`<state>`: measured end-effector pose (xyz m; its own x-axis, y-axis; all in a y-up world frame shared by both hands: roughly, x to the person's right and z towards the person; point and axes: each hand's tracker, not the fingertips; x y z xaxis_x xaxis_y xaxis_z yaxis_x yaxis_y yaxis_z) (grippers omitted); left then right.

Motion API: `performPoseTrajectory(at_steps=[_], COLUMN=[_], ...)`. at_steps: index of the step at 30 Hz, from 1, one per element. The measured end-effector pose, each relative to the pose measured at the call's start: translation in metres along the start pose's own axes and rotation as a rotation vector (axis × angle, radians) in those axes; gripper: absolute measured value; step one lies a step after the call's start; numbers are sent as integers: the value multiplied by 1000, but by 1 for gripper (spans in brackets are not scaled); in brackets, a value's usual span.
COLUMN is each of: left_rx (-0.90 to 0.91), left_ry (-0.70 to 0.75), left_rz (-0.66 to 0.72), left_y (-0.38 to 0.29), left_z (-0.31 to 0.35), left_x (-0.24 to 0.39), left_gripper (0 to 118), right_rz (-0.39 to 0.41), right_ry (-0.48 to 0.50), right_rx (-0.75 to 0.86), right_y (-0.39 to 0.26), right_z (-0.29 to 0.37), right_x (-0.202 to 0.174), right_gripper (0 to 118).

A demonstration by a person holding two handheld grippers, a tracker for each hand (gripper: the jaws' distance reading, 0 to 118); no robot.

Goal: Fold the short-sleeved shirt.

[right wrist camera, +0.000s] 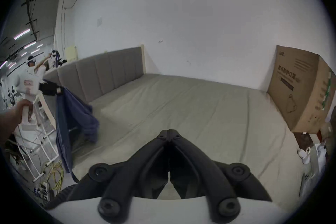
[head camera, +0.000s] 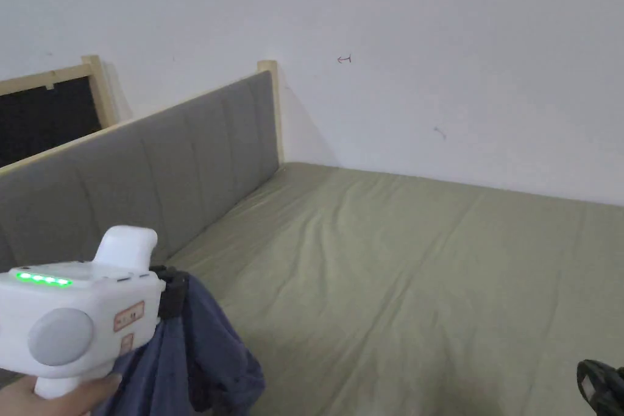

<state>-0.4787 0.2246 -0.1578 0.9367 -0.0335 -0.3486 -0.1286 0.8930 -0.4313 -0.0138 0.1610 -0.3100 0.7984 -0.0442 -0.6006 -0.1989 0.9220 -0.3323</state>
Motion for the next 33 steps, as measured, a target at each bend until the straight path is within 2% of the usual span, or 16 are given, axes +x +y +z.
performPoseTrajectory(at_steps=[5, 8, 14, 19, 22, 26, 28, 29, 30, 31, 32, 33], left_rx=[162, 220, 151, -100, -371, -726, -839, -881, -888, -909, -919, -903], left_ry=[-261, -457, -741, -831, -827, -712, -672, -671, -659, -643, -653, -659], left_rz=[-112, -117, -191, -249, -219, -156, -117, -122, -125, -134, -123, -109], left_y=[79, 108, 125, 84, 37, -42, -73, -85, -93, -98, -100, -97], left_z=[52, 70, 54, -19, -81, -155, -173, -179, -180, -182, -183, -183], left_x=[102, 166, 290, 385, 428, 456, 455, 454, 450, 446, 439, 431], left_gripper=[0, 0, 0, 0, 0, 0, 1, 5, 29, 65, 94, 104], right_rz=[-29, -59, -114, -160, -198, -222, -229, -231, -233, -233, -234, -233], right_ry=[-76, -124, -254, -365, -403, -412, -401, -392, -382, -376, -369, -363], right_rx=[90, 140, 206, 213, 191, 134, 109, 96, 86, 79, 71, 66], right_y=[16, 22, 19, 2, -14, -33, -39, -42, -44, -45, -46, -46], right_z=[43, 72, 125, 153, 158, 148, 142, 138, 135, 132, 128, 126], right_x=[29, 50, 96, 134, 150, 159, 158, 157, 156, 155, 153, 151], right_gripper=[0, 0, 0, 0, 0, 0, 0, 0, 0, 0, 0, 0])
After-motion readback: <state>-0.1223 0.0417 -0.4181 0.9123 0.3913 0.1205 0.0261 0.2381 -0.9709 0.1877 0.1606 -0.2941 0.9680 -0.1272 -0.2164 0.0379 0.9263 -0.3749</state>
